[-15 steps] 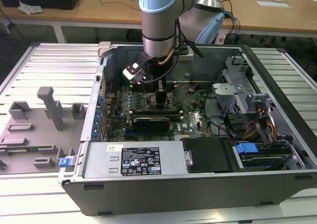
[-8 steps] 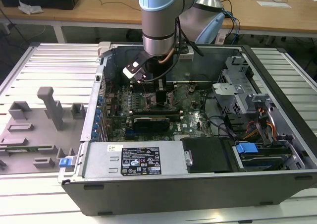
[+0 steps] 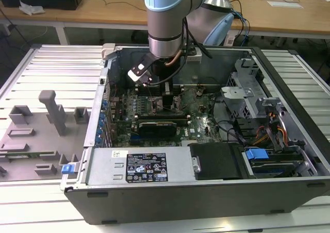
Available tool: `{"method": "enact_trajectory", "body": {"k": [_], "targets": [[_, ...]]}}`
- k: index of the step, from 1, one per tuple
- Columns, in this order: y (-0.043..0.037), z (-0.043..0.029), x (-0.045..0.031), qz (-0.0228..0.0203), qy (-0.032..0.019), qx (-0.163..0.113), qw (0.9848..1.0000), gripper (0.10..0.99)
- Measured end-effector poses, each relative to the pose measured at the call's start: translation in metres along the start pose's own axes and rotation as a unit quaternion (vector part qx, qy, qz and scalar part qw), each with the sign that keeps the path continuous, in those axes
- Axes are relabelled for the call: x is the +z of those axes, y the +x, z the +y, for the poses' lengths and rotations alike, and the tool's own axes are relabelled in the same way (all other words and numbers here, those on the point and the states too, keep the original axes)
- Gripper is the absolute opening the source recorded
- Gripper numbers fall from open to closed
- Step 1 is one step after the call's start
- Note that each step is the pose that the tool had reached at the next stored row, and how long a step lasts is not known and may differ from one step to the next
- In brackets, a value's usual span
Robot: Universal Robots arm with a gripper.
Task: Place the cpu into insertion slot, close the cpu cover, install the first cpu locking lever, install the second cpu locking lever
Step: 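Place the cpu into insertion slot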
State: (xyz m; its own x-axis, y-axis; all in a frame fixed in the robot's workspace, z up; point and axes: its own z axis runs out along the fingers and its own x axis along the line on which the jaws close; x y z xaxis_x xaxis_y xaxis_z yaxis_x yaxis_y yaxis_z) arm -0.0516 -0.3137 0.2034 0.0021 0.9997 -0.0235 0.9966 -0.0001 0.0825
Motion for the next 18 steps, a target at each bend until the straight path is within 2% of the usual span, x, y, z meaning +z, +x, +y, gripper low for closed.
{"method": "enact_trajectory", "body": {"k": [7,9,10,13,18], "targets": [[0.0000,0.0000,-0.0003,0.0000,0.0000,0.000,1.0000,0.494],[0.0000,0.0000,-0.0004,-0.0001,0.0000,0.000,1.0000,0.510],[0.0000,0.0000,-0.0005,0.0000,0.0000,0.000,1.0000,0.569],[0.0000,0.0000,-0.0006,-0.0001,0.0000,0.000,1.0000,0.569],[0.0000,0.0004,-0.0050,-0.0031,0.0000,0.000,1.0000,0.569]]}}
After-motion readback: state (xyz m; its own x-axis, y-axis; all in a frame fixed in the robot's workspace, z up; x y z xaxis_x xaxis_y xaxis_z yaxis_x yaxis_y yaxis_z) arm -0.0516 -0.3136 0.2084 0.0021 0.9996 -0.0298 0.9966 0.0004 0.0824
